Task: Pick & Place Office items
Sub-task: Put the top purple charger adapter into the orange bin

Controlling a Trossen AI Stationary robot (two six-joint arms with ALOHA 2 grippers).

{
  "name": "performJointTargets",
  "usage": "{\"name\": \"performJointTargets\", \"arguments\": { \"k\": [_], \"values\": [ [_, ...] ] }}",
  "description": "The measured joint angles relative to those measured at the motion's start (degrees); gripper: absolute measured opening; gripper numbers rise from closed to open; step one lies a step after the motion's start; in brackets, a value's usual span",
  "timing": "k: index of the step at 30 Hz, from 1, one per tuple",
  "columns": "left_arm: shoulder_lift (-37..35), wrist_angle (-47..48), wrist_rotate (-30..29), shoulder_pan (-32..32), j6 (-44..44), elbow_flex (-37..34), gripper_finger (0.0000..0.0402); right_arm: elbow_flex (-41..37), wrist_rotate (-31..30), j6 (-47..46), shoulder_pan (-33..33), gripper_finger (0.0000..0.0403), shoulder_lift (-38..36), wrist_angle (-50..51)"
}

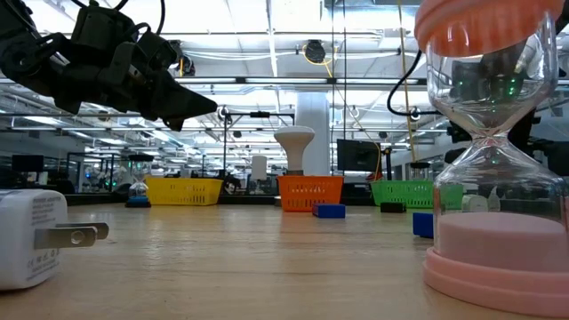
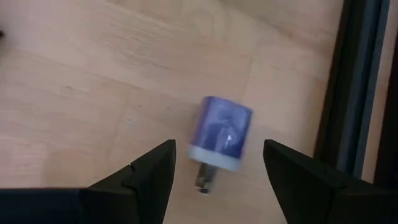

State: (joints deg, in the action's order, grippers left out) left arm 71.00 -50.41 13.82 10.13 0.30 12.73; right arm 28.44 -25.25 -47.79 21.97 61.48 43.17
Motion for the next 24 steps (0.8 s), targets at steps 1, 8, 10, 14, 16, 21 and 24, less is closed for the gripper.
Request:
{"name": "performJointTargets", "arguments": {
  "k": [1,8,10,14,16,21,24],
  "values": [
    [0.0,0.0,0.0,0.0,0.0,0.0,0.0026,-0.2,0.0,0.5,0.3,0.0234,0.1,-0.5],
    [0.0,0.0,0.0,0.0,0.0,0.0,0.0026,-1.7,2.5,2.6,0.5,0.0182,0.1,-6.3],
    [0.0,0.0,0.0,0.0,0.0,0.0,0.0026,-2.3,3.3,2.7,0.5,0.0164,0.1,-7.5],
    [0.0,0.0,0.0,0.0,0.0,0.0,0.0026,-3.0,3.8,3.1,0.5,0.0145,0.0,-8.2],
    [0.0,0.0,0.0,0.0,0.0,0.0,0.0026,-3.0,3.8,3.5,0.5,0.0144,0.0,-8.6],
    [0.0,0.0,0.0,0.0,0.0,0.0,0.0026,-1.9,5.9,6.9,0.5,0.0148,0.1,-8.9],
    [0.0,0.0,0.0,0.0,0.0,0.0,0.0026,0.9,10.5,8.8,-0.6,0.0144,0.1,-8.8]
  ]
}}
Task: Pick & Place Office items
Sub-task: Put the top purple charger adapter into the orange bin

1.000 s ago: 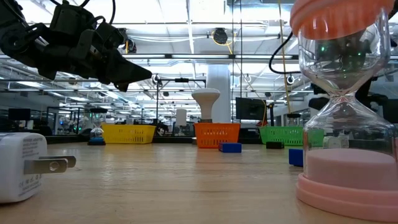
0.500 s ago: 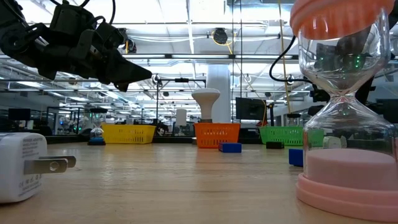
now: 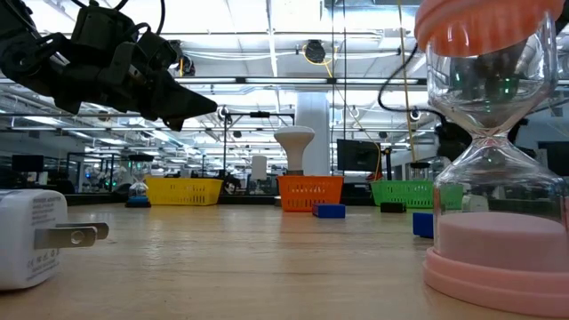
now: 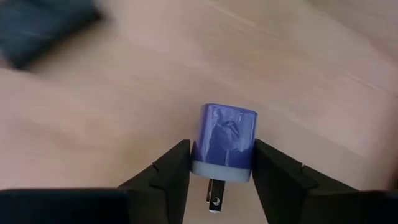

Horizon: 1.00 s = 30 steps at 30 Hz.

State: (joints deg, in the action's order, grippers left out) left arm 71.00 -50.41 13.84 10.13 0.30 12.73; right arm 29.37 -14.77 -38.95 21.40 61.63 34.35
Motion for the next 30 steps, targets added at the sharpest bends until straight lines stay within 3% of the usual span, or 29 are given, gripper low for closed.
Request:
{"name": "performJointTargets", "arguments": {
  "k": [8,15,23,30],
  "values": [
    [0.0,0.0,0.0,0.0,0.0,0.0,0.0026,7.8,1.4,1.0,-14.1,0.0138,3.4,-10.6],
    [0.0,0.0,0.0,0.0,0.0,0.0,0.0026,17.8,1.5,6.0,-24.9,0.0136,19.6,-19.7],
    [0.0,0.0,0.0,0.0,0.0,0.0,0.0026,34.5,6.4,21.2,-29.1,0.0138,40.2,-19.4],
    [0.0,0.0,0.0,0.0,0.0,0.0,0.0026,40.0,8.9,26.0,-30.2,0.014,47.8,-19.3]
  ]
}}
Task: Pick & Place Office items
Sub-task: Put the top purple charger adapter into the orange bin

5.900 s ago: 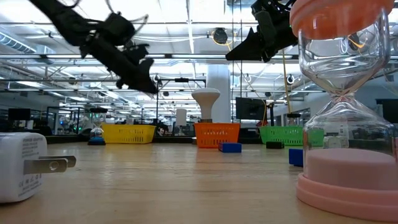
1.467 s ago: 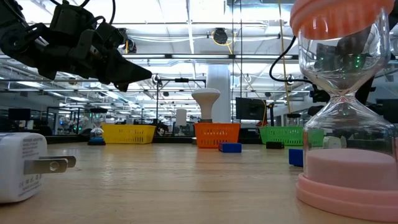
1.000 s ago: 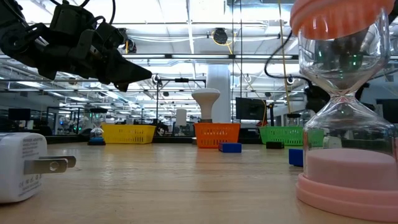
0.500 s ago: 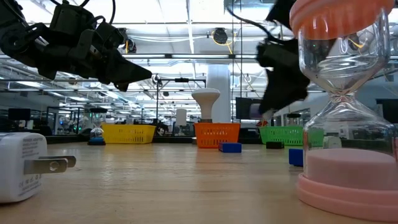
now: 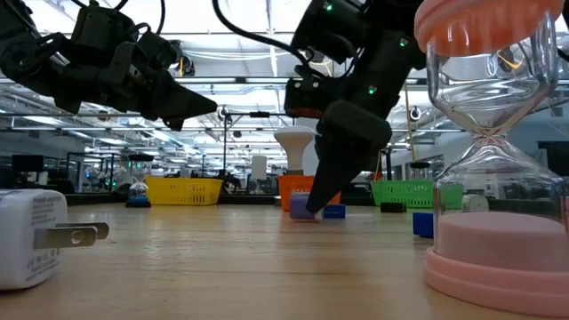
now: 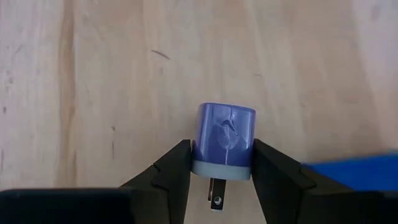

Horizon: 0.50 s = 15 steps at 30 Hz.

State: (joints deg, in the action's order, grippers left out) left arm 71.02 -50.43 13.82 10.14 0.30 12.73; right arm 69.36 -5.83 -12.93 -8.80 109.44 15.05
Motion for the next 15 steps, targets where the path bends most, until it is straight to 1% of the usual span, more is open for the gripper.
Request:
{"name": "performJointTargets", "arguments": {
  "k": [6,11,15],
  "values": [
    [0.0,0.0,0.0,0.0,0.0,0.0,0.0026,-0.7,-0.4,0.1,-0.7,0.0147,0.1,-0.5],
    [0.0,0.0,0.0,0.0,0.0,0.0,0.0026,-0.9,-3.1,0.2,-1.9,0.0177,-0.2,-0.1],
    [0.0,0.0,0.0,0.0,0.0,0.0,0.0026,-1.0,-3.6,-1.4,-2.8,0.02,-2.1,1.9]
  ]
}}
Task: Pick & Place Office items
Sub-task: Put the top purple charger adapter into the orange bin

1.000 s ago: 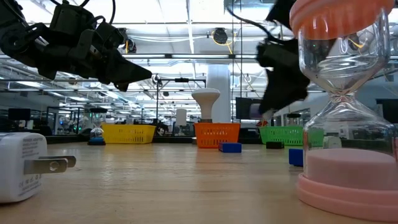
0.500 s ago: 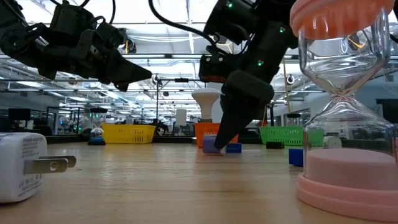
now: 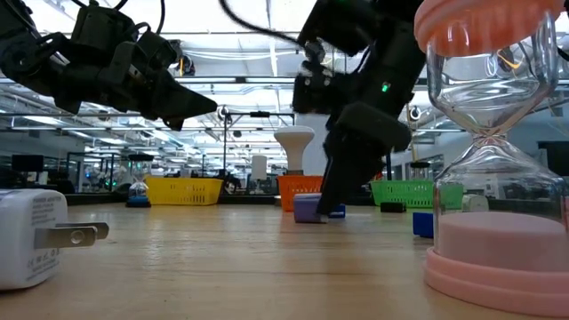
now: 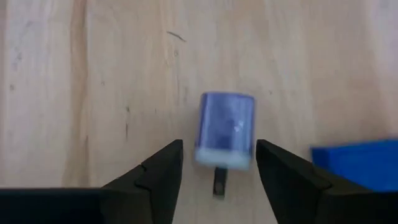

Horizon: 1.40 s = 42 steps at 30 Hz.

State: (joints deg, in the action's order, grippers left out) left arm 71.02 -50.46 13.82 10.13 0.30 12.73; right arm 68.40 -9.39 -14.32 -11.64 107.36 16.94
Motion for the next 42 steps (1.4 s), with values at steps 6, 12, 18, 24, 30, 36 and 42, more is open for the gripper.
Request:
{"name": "performJointTargets", "arguments": {
  "k": [6,12,18,24,30,36,42],
  "values": [
    [0.0,0.0,0.0,0.0,0.0,0.0,0.0026,-0.1,-5.3,-5.0,-1.5,0.021,-3.2,3.9],
    [0.0,0.0,0.0,0.0,0.0,0.0,0.0026,-1.4,-5.4,-7.5,-3.1,0.0186,-3.1,3.5],
    [0.0,0.0,0.0,0.0,0.0,0.0,0.0026,-5.8,-5.5,-8.8,-3.0,0.0152,-3.0,-3.0],
    [0.0,0.0,0.0,0.0,0.0,0.0,0.0026,-7.3,-5.6,-8.4,-3.0,0.0121,-3.1,-6.8],
    [0.0,0.0,0.0,0.0,0.0,0.0,0.0026,-7.9,-5.6,-7.3,-3.0,0.0094,-3.1,-9.6],
    [0.0,-0.1,0.0,0.0,0.0,0.0,0.0026,-7.9,-5.8,-6.7,-3.0,0.0062,-3.1,-9.5],
    [0.0,-0.1,0.0,0.0,0.0,0.0,0.0026,-7.9,-6.1,-5.6,-2.9,0.0035,-3.1,-9.9]
  ]
}}
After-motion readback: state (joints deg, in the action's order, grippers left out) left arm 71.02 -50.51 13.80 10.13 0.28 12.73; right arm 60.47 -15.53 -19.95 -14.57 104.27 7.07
